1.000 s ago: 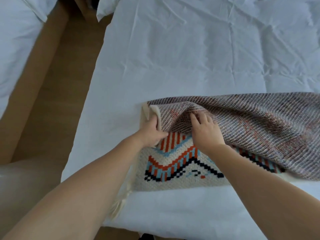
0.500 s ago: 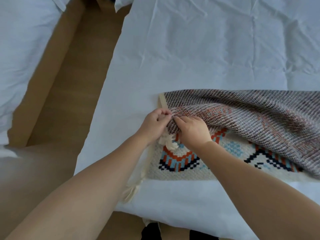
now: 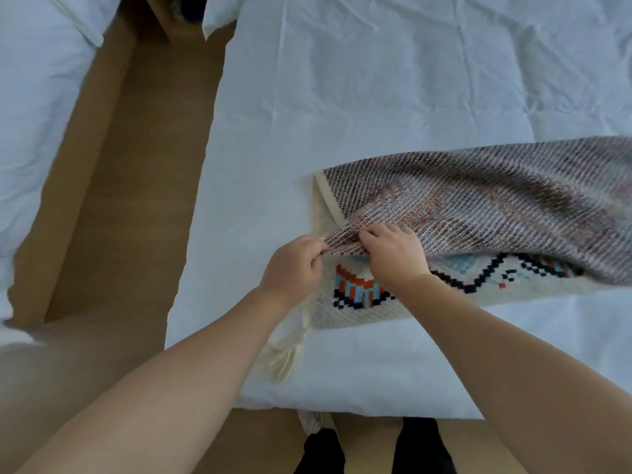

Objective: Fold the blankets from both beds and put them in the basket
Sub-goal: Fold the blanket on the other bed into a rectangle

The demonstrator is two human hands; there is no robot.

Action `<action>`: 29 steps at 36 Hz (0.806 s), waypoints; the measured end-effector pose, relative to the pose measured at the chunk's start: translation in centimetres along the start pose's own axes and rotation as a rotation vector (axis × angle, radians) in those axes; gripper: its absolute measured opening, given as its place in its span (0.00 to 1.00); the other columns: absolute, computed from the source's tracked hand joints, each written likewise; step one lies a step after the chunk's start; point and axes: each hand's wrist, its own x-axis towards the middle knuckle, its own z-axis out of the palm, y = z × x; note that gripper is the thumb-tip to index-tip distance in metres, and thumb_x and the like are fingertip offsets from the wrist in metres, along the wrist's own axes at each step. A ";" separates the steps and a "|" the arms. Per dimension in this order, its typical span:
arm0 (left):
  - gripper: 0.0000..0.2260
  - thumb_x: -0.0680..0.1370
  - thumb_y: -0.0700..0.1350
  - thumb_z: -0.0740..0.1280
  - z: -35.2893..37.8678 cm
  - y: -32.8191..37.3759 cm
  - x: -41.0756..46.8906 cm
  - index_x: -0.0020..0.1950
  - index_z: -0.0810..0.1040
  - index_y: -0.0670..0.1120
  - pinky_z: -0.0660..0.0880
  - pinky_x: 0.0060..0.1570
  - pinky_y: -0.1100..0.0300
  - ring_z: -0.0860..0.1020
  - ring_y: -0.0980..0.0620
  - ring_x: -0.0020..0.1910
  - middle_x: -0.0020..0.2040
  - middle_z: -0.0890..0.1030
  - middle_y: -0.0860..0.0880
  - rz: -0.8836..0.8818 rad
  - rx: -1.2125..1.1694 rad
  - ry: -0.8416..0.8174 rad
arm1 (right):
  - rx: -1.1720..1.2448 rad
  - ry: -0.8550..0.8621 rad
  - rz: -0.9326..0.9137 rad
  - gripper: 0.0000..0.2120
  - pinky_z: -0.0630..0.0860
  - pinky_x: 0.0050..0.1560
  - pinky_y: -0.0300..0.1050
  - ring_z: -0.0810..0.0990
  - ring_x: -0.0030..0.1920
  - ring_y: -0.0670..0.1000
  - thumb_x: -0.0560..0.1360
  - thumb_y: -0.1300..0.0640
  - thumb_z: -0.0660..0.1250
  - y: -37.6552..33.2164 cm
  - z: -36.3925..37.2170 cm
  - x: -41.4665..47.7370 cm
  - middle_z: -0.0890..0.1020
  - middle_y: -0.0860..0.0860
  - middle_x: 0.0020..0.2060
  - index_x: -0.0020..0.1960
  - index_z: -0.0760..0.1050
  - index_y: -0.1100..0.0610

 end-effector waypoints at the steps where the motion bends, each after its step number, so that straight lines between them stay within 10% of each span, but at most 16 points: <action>1: 0.18 0.73 0.40 0.55 -0.4 -0.5 -0.7 0.49 0.83 0.37 0.79 0.40 0.54 0.81 0.43 0.40 0.43 0.83 0.42 0.025 0.011 -0.003 | -0.028 -0.037 0.054 0.19 0.69 0.61 0.51 0.75 0.60 0.55 0.75 0.64 0.60 0.4 0.2 -0.6 0.77 0.52 0.60 0.65 0.72 0.54; 10: 0.18 0.70 0.43 0.55 0.1 -3.2 -6.7 0.49 0.83 0.43 0.78 0.43 0.52 0.79 0.43 0.45 0.45 0.83 0.46 -0.041 0.200 -0.293 | -0.057 -0.252 0.143 0.20 0.70 0.60 0.50 0.75 0.59 0.55 0.75 0.64 0.58 1.9 2.9 -6.6 0.76 0.52 0.59 0.65 0.70 0.54; 14: 0.23 0.67 0.47 0.55 2.1 -3.4 -6.6 0.56 0.82 0.46 0.75 0.53 0.51 0.76 0.43 0.55 0.54 0.82 0.47 -0.079 0.254 -0.461 | -0.064 -0.401 0.132 0.25 0.61 0.71 0.54 0.63 0.73 0.57 0.78 0.63 0.55 1.9 5.1 -7.8 0.63 0.56 0.74 0.75 0.60 0.54; 24: 0.09 0.81 0.45 0.59 6.5 -5.2 5.4 0.56 0.76 0.44 0.70 0.46 0.58 0.74 0.51 0.46 0.47 0.76 0.50 -0.467 -0.009 -0.068 | -0.082 -0.331 -0.015 0.32 0.44 0.76 0.59 0.40 0.77 0.61 0.80 0.58 0.54 1.8 9.2 -6.9 0.40 0.60 0.77 0.79 0.41 0.53; 29: 0.21 0.76 0.58 0.65 8.4 -6.3 10.8 0.58 0.78 0.42 0.73 0.48 0.56 0.78 0.47 0.49 0.52 0.81 0.47 -0.726 -0.154 -0.085 | -0.046 -0.254 -0.047 0.36 0.58 0.69 0.66 0.61 0.73 0.66 0.70 0.55 0.71 1.5 11.4 -6.9 0.62 0.63 0.74 0.75 0.62 0.55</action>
